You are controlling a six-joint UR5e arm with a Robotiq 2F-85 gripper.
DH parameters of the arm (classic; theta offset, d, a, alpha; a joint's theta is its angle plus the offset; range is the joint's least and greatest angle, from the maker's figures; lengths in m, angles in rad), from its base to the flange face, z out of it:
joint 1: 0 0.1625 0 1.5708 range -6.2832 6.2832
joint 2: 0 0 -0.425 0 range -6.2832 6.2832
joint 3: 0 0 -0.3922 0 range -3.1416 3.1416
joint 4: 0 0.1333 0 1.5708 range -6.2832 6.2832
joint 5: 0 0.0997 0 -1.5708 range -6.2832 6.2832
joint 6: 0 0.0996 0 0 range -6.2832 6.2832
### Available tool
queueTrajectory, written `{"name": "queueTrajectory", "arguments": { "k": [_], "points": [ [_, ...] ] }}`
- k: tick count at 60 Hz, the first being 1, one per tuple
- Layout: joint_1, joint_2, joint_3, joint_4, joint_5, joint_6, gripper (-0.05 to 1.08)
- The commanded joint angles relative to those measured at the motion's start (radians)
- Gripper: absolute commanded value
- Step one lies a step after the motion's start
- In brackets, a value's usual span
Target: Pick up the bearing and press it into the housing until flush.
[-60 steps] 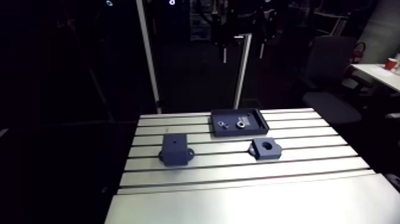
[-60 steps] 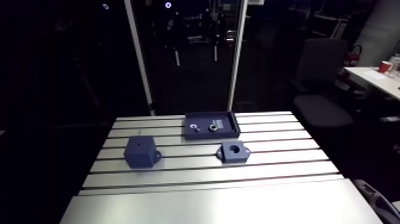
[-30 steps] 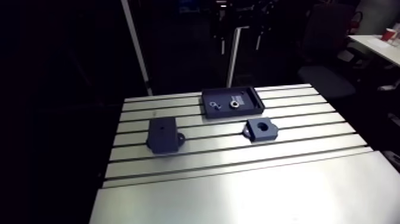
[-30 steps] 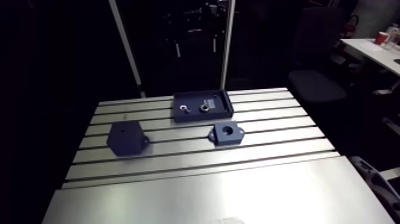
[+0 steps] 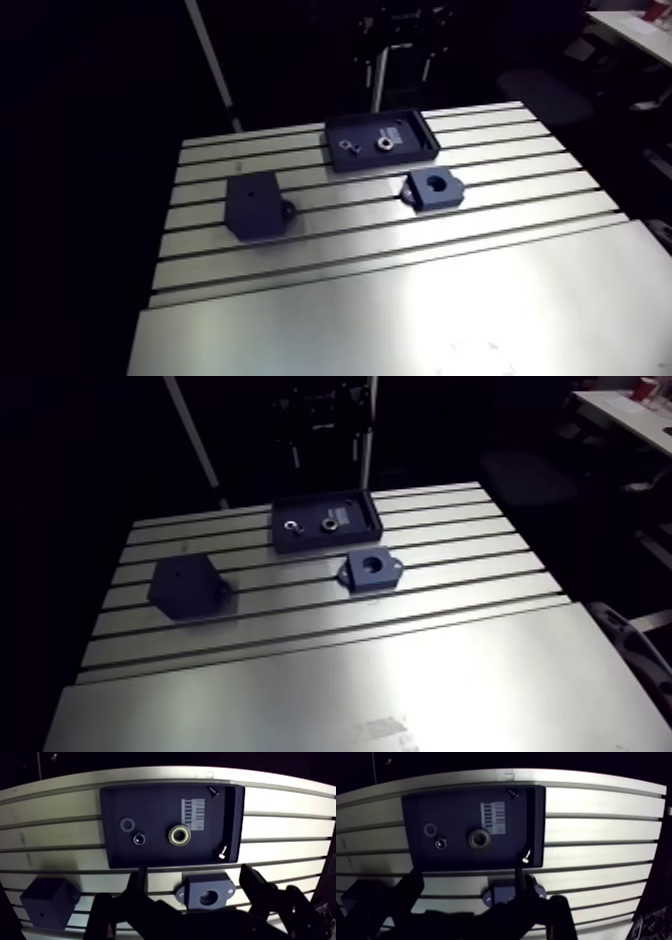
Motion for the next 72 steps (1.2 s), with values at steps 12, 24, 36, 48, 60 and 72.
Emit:
{"name": "queueTrajectory", "arguments": {
  "k": [12,24,36,48,60,72],
  "points": [
    [-0.013,0.067,0.004,-0.024,0.003,0.036,0.01],
    [-0.014,0.087,0.004,-0.026,0.003,0.044,0.11],
    [-0.009,0.107,0.017,-0.054,0.006,0.044,0.20],
    [-0.007,0.112,0.028,-0.078,0.006,0.043,0.22],
    [-0.007,0.129,0.039,-0.086,0.006,0.043,0.26],
    [-0.005,0.142,0.046,-0.099,0.006,0.044,0.26]
  ]
}}
